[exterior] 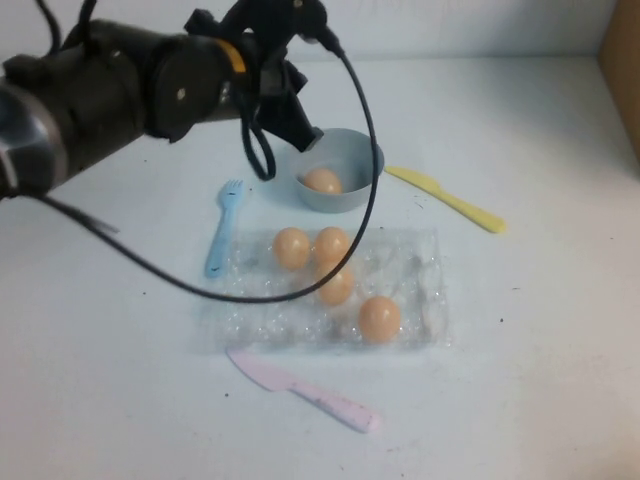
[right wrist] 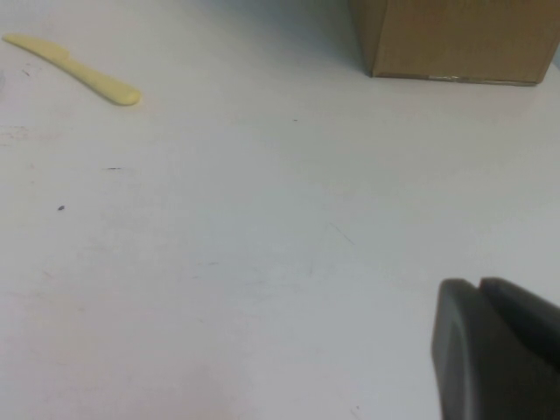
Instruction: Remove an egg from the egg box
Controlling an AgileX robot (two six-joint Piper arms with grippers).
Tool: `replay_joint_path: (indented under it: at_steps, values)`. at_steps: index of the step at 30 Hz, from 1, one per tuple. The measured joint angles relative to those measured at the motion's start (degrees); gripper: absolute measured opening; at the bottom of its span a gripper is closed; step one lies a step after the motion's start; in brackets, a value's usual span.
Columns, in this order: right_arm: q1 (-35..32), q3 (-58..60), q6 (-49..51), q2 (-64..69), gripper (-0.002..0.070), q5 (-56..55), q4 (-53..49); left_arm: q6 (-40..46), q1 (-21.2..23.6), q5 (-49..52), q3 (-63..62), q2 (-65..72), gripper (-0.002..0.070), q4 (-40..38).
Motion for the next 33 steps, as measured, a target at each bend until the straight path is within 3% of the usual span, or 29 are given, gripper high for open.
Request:
replay_joint_path:
  at_steps: [7,11,23,33]
  values:
    - [0.0,0.0,0.0,0.0,-0.0018,0.0,0.0,0.0,1.7,-18.9,28.7,-19.2,0.0001,-4.0]
    - [0.0,0.0,0.0,0.0,-0.0018,0.0,0.0,0.0,1.8,-23.3,41.4,-31.1,-0.0001,-7.0]
    - [0.0,0.0,0.0,0.0,-0.0018,0.0,0.0,-2.5,1.8,-14.8,53.3,-57.1,-0.0002,-8.7]
    - [0.0,0.0,0.0,0.0,-0.0018,0.0,0.0,-2.6,1.8,-7.8,54.2,-61.1,-0.0002,-7.7]
